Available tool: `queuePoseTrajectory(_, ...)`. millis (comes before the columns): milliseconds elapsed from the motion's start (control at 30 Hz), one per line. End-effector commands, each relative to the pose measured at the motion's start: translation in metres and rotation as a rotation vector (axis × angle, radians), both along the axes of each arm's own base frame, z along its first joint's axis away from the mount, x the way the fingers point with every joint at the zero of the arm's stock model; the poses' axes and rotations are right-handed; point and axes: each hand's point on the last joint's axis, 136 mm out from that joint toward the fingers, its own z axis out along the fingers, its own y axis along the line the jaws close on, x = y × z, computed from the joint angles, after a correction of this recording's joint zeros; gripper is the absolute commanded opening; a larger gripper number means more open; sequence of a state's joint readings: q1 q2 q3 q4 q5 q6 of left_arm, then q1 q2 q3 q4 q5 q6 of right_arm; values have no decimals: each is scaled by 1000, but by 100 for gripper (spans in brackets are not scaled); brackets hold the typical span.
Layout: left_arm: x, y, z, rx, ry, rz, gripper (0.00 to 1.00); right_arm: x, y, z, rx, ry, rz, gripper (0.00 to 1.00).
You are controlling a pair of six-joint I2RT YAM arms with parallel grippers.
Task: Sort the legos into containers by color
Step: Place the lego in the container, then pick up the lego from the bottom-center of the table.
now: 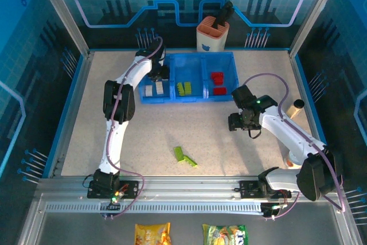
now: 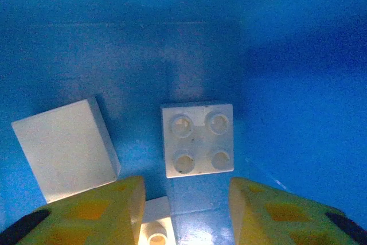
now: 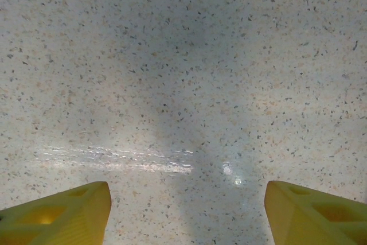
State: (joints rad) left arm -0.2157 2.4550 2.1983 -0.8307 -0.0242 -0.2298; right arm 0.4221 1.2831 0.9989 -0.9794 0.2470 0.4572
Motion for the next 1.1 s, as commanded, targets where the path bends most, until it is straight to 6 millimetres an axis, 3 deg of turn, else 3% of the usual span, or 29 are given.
queuePoseTrajectory(0,3,-4,22,-31,-31,-16,44,-1,4,12,8,-17,-5,72)
queuePoseTrajectory(233,-11,-4,61,-50,-59,-24,44,1,14,21,27,-43,13,72)
queuePoseTrajectory(433,-36,0,85,-67,-67,-18,44,0,28,27,37,-60,51,72)
queuePoseTrajectory(767,-102,14,110,-72,-69,-11,44,-4,61,31,44,-69,133,72)
queuePoseTrajectory(1067,-176,39,115,-46,-50,-5,44,-12,105,22,26,-38,247,72)
